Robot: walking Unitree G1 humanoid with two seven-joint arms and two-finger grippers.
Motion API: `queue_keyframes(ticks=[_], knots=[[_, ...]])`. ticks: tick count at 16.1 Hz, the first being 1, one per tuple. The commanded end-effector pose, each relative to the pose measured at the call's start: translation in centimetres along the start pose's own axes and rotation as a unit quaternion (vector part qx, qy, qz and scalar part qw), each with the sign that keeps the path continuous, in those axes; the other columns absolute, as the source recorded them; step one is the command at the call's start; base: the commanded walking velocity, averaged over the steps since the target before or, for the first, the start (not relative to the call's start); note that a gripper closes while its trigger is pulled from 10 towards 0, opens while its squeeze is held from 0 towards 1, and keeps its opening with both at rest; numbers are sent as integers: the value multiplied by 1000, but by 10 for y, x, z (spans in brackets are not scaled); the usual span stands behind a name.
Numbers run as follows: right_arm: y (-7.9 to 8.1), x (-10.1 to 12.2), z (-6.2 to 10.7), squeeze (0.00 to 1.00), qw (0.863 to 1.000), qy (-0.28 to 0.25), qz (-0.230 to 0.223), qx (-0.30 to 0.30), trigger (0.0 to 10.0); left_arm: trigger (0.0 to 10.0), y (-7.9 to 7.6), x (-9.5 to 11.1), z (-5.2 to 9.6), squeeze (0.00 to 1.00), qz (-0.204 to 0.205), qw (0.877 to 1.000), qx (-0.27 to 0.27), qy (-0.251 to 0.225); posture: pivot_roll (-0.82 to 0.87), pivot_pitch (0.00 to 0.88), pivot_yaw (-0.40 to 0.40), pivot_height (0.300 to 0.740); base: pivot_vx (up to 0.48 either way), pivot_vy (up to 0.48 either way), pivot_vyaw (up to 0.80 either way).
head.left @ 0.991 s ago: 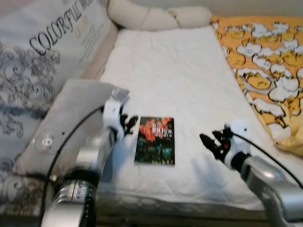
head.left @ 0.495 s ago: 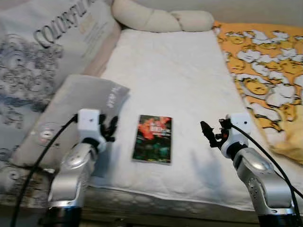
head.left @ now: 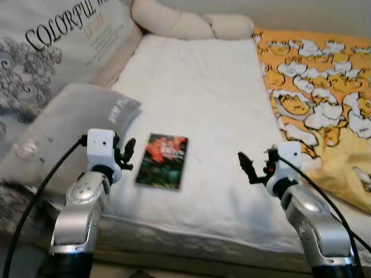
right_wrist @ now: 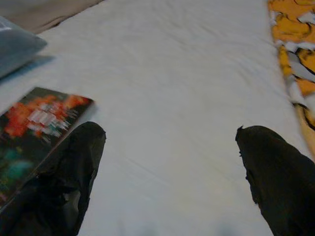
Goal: Clean up the room
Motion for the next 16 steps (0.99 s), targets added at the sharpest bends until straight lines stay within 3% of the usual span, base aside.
queue_keyframes(ticks=[1, 5, 6, 7, 8, 12, 16], knots=[[-9, -4, 2, 1000, 1000, 7, 3, -14, 10000, 10000, -10, -1, -2, 47, -4, 1000, -11, 4, 15, 0, 10, 740, 0, -458, 0], [-9, -5, 1, 1000, 1000, 8, 6, -11, 10000, 10000, -12, -2, -3, 94, 3, 1000, -11, 17, 13, 0, 10, 740, 0, -464, 0], [-9, -5, 2, 1000, 1000, 8, 6, -11, 10000, 10000, -12, -3, -3, 231, 1, 1000, -13, 20, 11, 0, 13, 740, 0, -480, 0], [-10, -6, 2, 1000, 1000, 9, 6, -13, 10000, 10000, -14, -3, -4, 541, 3, 1000, -16, 23, 8, 0, 15, 740, 0, -480, 0], [-10, -6, 2, 1000, 1000, 9, 6, -14, 10000, 10000, -14, -3, -4, 737, 3, 1000, -17, 23, 7, 0, 15, 740, 0, -480, 0], [-12, -7, 3, 1000, 1000, 10, 10, -17, 10000, 10000, -16, -1, -6, 714, -5, 1000, -18, 20, 3, 0, 18, 740, 0, -480, 0], [-13, -6, 2, 1000, 1000, 9, 12, -19, 10000, 10000, -19, 0, -8, 694, -8, 1000, -20, 17, -2, 0, 20, 740, 0, -480, 500]])
Point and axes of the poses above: a point about 5 cm out from each wrist's last joint towards the gripper, its own z axis pointing back from the gripper into the wrist, its own x axis along the axis of the wrist's last joint, y = z × x, the point moved 2 cm from there along -z, pointing out of the wrist towards the gripper, and after that the axes turned 12 degrees about z, right-handed, at the moved point
